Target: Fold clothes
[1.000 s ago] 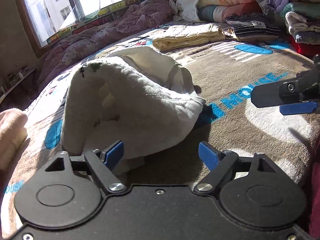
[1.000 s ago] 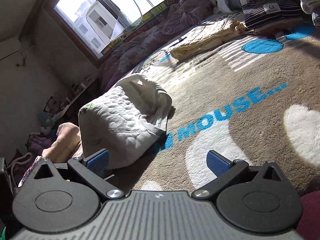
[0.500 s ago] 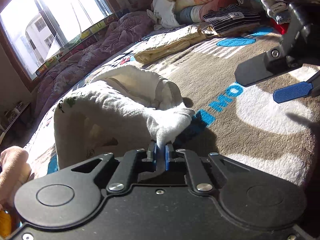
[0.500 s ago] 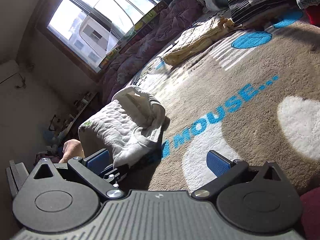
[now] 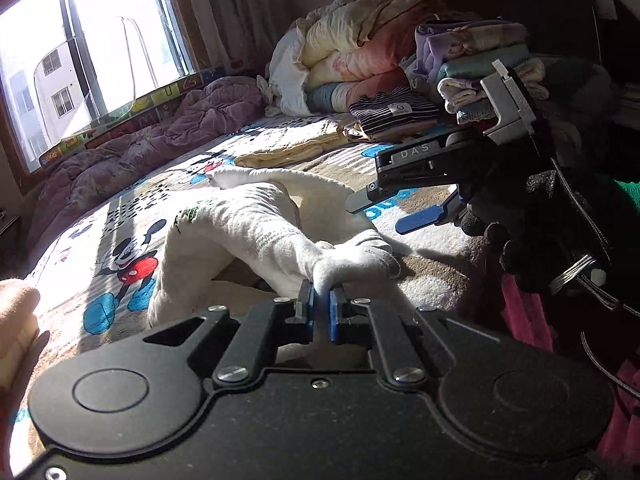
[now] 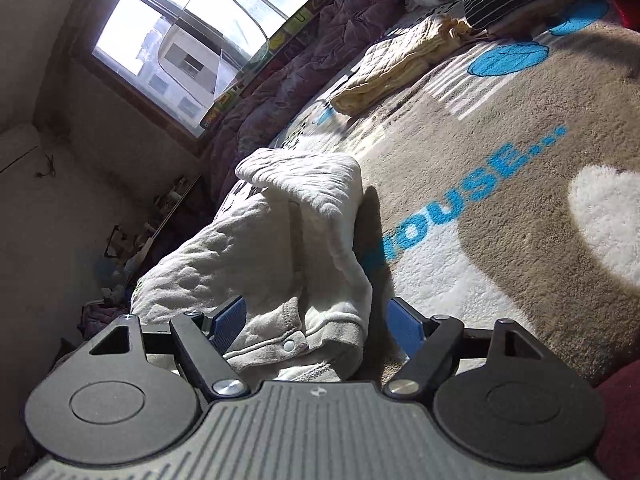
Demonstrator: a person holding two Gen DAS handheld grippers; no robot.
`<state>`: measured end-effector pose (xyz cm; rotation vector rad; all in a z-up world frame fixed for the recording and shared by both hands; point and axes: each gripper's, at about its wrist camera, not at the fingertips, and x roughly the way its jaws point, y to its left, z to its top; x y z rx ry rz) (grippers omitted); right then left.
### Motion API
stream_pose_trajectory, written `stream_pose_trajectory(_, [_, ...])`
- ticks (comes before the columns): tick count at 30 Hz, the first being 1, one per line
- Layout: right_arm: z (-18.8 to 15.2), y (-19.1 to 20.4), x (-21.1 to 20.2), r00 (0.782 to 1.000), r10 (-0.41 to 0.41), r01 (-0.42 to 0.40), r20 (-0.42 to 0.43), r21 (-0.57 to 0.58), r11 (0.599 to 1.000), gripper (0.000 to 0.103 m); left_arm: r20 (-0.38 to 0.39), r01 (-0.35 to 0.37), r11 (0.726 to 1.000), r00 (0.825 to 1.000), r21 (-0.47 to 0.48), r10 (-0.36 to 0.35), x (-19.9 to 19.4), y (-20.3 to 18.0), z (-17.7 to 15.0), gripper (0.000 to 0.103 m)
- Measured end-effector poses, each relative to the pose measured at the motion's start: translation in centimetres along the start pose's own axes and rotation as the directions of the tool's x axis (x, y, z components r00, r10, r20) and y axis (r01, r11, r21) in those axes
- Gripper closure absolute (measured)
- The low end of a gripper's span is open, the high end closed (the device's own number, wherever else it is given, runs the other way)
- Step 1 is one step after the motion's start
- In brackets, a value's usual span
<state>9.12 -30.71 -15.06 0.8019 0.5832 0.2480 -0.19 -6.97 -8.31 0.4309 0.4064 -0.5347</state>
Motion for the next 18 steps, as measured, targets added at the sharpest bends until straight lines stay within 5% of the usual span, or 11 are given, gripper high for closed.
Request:
stream_pose_trajectory(6, [-0.1, 0.2, 1.6, 0.995, -0.097, 0.096, -0.018, -0.031, 0.995, 0.029, 0.037, -0.001, 1.0, 0.999, -0.023, 0.002, -2.2, 0.4, -0.8, 0.098])
stream_pose_trajectory(9, [-0.2, 0.2, 2.6, 0.992, -0.115, 0.113, -0.045, -0.055, 0.992, 0.043, 0.049, -0.008, 0.999, 0.999, -0.035, 0.01, -3.0, 0.6, -1.2, 0.098])
stream_pose_trajectory(12, [0.0, 0.6, 1.9, 0.999, -0.036, 0.036, -0.038, -0.018, 0.999, 0.078, 0.054, -0.03, 0.998, 0.998, -0.046, 0.032, -3.5, 0.7, -1.6, 0.098])
stream_pose_trajectory(18, [0.3, 1.3, 0.3, 0.992, 0.122, -0.121, -0.013, 0.055, 0.991, 0.091, 0.124, -0.111, 0.991, 0.985, -0.079, 0.12, -5.2, 2.0, -0.7, 0.098])
